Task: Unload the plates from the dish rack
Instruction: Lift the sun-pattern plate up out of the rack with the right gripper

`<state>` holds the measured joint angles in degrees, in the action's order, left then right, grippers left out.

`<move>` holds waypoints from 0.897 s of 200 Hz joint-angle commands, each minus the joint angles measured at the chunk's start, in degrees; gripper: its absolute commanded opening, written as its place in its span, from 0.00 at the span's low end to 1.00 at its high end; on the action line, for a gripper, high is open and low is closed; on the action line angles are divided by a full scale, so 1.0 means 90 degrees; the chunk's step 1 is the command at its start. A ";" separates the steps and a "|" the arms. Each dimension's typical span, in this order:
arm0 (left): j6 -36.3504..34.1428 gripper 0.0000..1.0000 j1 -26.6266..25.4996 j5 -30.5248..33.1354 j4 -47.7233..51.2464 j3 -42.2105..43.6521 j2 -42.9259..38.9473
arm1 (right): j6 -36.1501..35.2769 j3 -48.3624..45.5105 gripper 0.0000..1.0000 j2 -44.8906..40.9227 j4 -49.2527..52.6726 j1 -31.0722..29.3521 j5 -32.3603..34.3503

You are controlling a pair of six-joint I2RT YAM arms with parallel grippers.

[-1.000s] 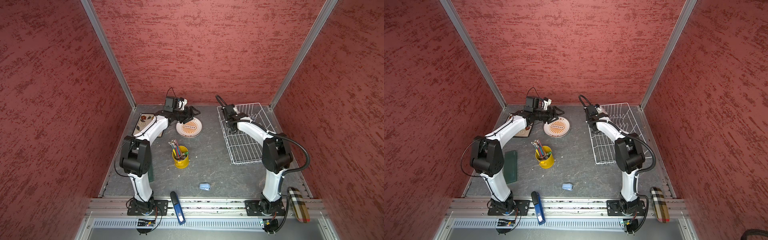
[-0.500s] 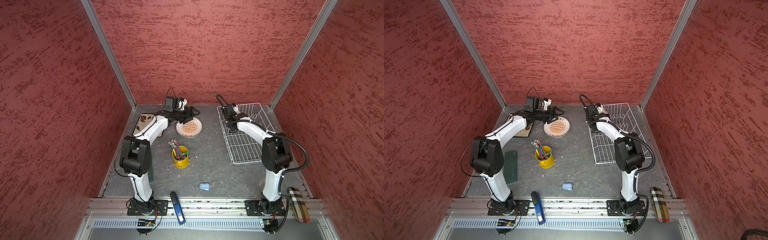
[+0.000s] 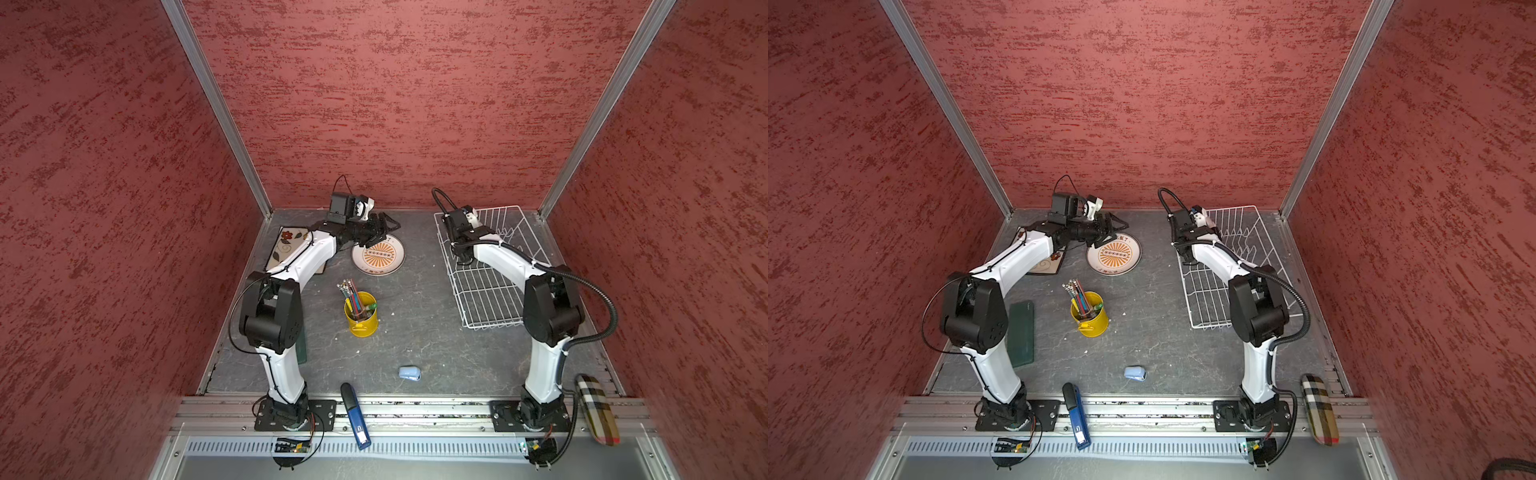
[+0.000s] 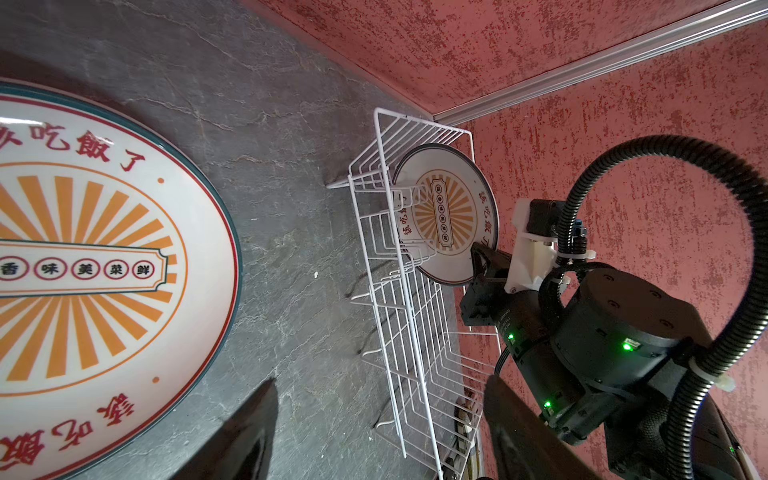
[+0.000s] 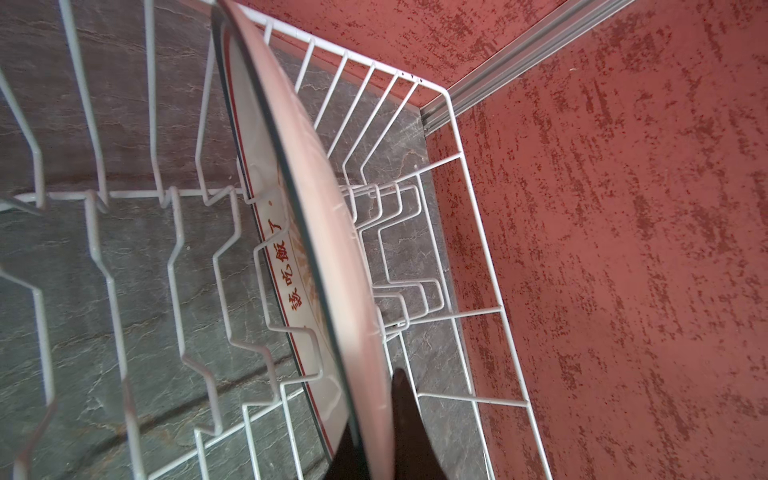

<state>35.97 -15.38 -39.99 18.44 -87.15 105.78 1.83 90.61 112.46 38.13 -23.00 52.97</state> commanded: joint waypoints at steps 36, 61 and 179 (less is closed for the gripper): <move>-0.0153 0.78 0.0029 0.0029 -0.0022 0.0076 -0.0131 | -0.0202 0.0111 0.00 -0.0192 -0.0252 -0.0109 0.0363; -0.0180 0.78 0.0029 0.0039 0.0011 0.0077 -0.0154 | -0.0206 0.0118 0.00 -0.0236 -0.0267 -0.0120 0.0493; -0.0229 0.78 0.0029 0.0078 0.0095 0.0084 -0.0198 | -0.0180 0.0118 0.00 -0.0586 -0.0495 -0.0139 0.0802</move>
<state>35.09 -15.38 -39.92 18.92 -87.09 105.75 0.56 90.59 110.34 36.71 -23.97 56.16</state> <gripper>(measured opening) 0.784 0.084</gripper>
